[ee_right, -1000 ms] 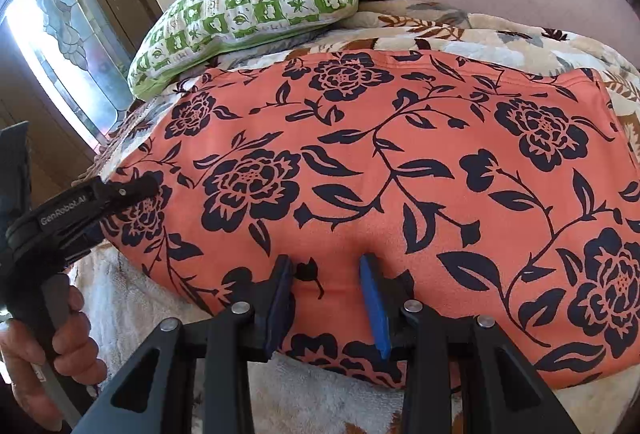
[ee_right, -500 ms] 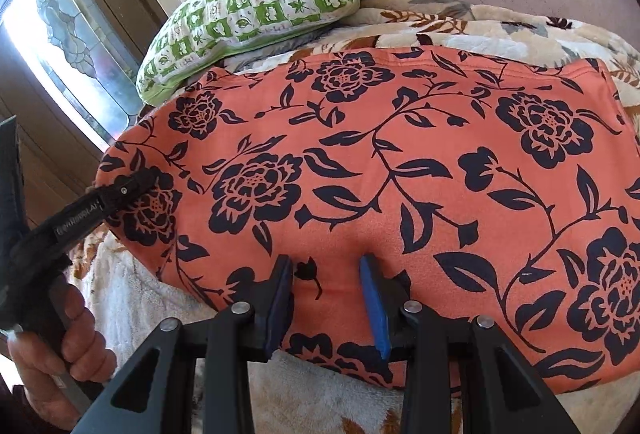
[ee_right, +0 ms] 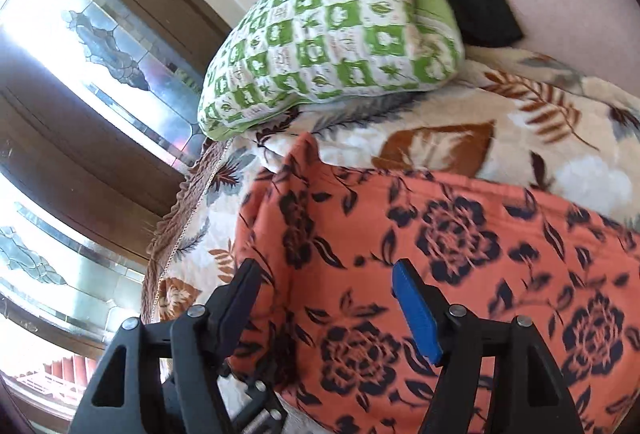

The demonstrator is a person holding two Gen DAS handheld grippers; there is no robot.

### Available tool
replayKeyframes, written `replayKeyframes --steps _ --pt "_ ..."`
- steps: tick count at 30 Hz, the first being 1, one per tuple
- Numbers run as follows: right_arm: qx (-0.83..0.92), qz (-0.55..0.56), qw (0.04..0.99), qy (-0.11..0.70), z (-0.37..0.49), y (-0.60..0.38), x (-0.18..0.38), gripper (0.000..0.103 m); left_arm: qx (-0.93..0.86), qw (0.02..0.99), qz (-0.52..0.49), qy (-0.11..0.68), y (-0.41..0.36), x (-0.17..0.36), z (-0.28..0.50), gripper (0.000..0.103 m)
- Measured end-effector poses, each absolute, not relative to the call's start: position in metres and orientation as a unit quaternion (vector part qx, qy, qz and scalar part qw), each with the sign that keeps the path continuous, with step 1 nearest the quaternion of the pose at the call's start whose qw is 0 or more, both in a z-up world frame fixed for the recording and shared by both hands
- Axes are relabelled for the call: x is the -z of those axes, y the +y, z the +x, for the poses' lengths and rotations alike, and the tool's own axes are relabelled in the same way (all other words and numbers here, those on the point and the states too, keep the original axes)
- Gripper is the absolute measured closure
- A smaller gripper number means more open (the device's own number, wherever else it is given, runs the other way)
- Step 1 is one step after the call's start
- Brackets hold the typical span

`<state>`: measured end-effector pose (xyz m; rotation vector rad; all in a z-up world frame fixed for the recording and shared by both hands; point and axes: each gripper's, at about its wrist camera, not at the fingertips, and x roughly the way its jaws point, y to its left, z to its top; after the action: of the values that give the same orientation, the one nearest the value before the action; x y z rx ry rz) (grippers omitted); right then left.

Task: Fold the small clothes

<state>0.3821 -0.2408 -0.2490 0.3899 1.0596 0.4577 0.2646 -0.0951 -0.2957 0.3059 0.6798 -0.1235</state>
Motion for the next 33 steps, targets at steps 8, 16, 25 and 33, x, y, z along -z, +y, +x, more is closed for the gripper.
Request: replayKeyframes --steps 8,16,25,33 --pt "-0.263 0.050 0.780 0.566 0.459 -0.125 0.264 0.031 0.070 0.929 0.154 0.329 -0.093 0.295 0.263 0.081" --pt "-0.246 0.009 0.760 0.602 0.465 -0.105 0.294 0.061 0.079 0.929 0.156 0.325 -0.097 0.293 0.261 0.081" --pt "-0.179 0.018 0.811 0.556 0.438 -0.185 0.278 0.088 0.135 0.930 0.167 0.297 -0.140 0.283 0.240 0.081" --pt "-0.129 0.087 0.844 0.514 0.389 -0.306 0.259 0.089 0.218 0.923 0.147 0.280 -0.208 0.270 0.215 0.082"
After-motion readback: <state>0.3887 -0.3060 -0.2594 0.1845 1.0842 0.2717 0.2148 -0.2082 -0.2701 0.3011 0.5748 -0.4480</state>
